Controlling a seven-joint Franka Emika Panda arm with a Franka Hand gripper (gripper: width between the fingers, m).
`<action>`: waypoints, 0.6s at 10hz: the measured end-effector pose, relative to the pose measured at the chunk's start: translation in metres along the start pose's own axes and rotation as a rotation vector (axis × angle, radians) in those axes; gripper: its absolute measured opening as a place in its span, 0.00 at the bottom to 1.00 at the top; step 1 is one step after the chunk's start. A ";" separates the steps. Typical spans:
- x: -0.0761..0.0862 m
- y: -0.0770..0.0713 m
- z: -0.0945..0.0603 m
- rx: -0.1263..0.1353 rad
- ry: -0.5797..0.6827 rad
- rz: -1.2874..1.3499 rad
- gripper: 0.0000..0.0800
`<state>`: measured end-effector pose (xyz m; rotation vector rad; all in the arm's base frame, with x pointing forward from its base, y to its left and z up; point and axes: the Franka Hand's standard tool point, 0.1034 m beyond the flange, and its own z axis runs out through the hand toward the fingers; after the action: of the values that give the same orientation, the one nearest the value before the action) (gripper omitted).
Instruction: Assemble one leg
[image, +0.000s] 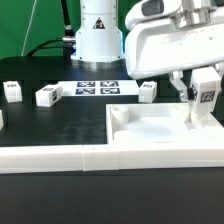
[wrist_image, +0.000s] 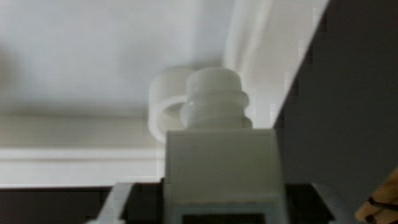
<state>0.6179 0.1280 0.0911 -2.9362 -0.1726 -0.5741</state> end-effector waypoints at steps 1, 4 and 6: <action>0.003 0.001 0.000 -0.001 0.008 -0.001 0.36; 0.003 0.004 0.003 -0.005 0.018 -0.016 0.36; 0.002 0.004 0.003 -0.005 0.018 -0.016 0.36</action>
Offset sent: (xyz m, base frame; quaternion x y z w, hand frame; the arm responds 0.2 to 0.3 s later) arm 0.0000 0.0000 0.0000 0.0000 0.0000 0.0000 1.0000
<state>0.6218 0.1245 0.0886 -2.9357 -0.1934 -0.6039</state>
